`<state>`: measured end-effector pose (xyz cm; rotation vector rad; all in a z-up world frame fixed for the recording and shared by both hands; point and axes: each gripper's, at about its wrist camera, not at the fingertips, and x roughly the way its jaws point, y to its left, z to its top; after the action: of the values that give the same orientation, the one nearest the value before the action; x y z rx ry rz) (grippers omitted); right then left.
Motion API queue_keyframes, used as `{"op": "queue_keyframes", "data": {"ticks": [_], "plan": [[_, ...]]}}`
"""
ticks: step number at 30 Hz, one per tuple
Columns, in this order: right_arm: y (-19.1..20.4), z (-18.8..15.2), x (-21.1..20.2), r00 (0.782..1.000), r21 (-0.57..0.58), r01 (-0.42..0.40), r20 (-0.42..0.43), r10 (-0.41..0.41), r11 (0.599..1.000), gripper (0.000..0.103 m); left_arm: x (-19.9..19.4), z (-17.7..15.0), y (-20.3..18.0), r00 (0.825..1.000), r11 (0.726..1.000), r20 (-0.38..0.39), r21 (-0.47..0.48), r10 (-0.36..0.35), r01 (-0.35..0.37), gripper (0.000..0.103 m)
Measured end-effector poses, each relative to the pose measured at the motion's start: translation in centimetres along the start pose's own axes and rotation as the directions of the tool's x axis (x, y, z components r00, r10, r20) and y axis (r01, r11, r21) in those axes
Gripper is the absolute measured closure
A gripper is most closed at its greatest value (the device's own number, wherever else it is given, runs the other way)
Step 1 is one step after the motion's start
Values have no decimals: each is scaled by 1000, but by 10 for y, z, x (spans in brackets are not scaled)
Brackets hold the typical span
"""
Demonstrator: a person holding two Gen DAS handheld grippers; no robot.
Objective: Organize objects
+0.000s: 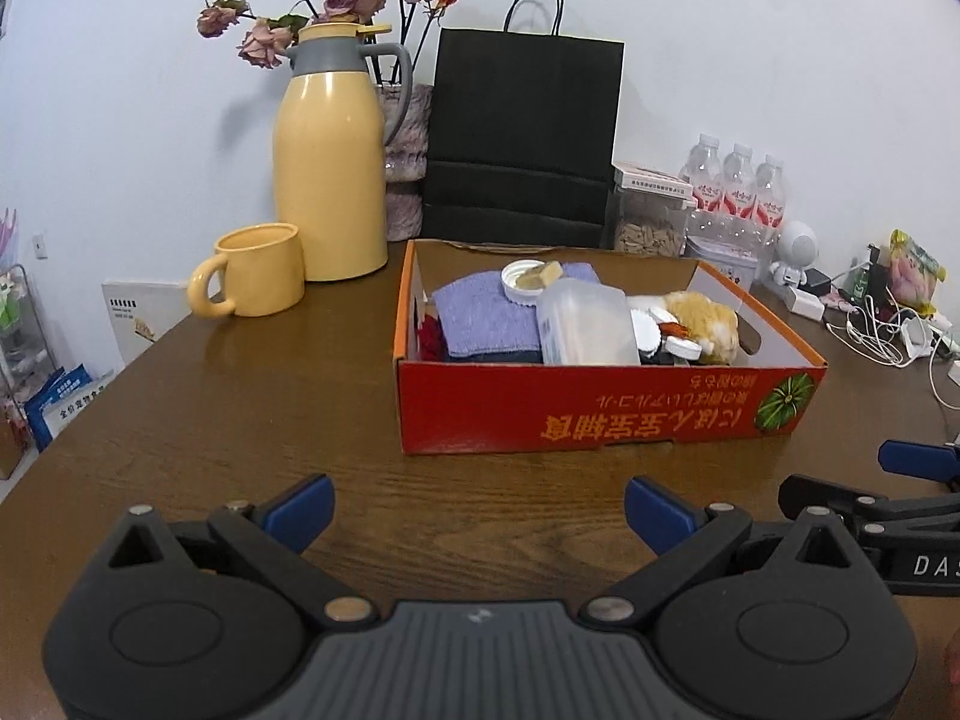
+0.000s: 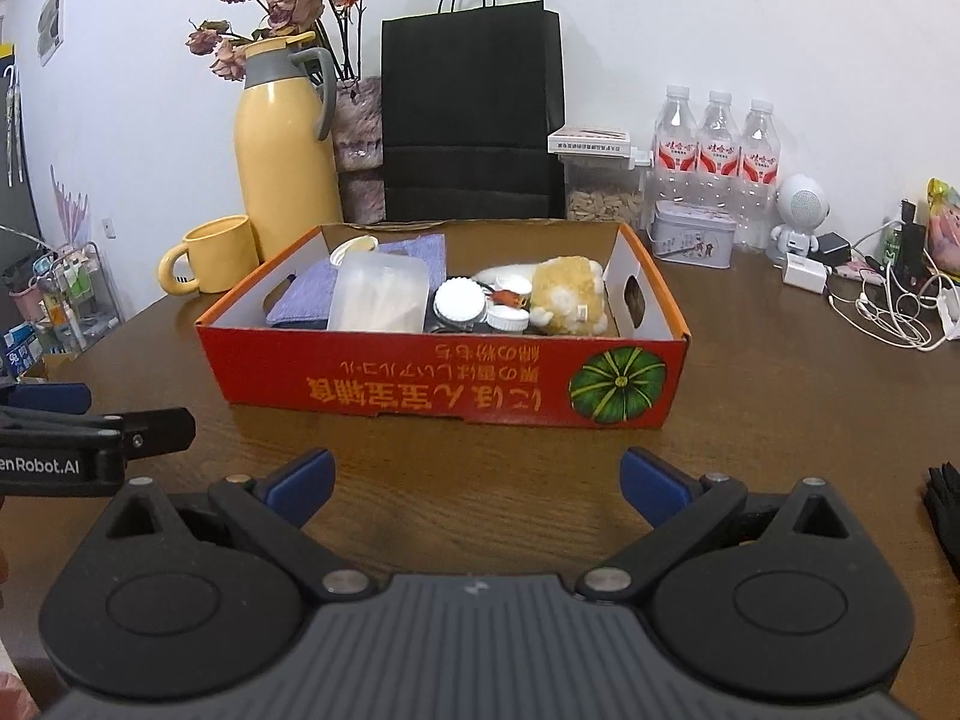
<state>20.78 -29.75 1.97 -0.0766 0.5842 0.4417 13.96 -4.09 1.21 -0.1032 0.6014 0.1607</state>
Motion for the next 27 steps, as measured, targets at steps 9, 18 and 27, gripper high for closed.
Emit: {"op": "queue_keyframes", "data": {"ticks": [9, 18, 27], "plan": [[3, -2, -3, 1000, 0, 0, -2, 0, 1000, 0, -4, -1, -3, 1000, 1000, -4, 2, -10, 10, 0], [3, -1, -3, 1000, -1, 1, -3, -1, 1000, 0, -3, 0, -3, 1000, 1000, -6, 1, -10, 10, 0], [3, -1, -4, 1000, 0, 0, -2, 0, 1000, 0, -4, -1, -4, 1000, 1000, -6, 4, -13, 13, 0]]}}
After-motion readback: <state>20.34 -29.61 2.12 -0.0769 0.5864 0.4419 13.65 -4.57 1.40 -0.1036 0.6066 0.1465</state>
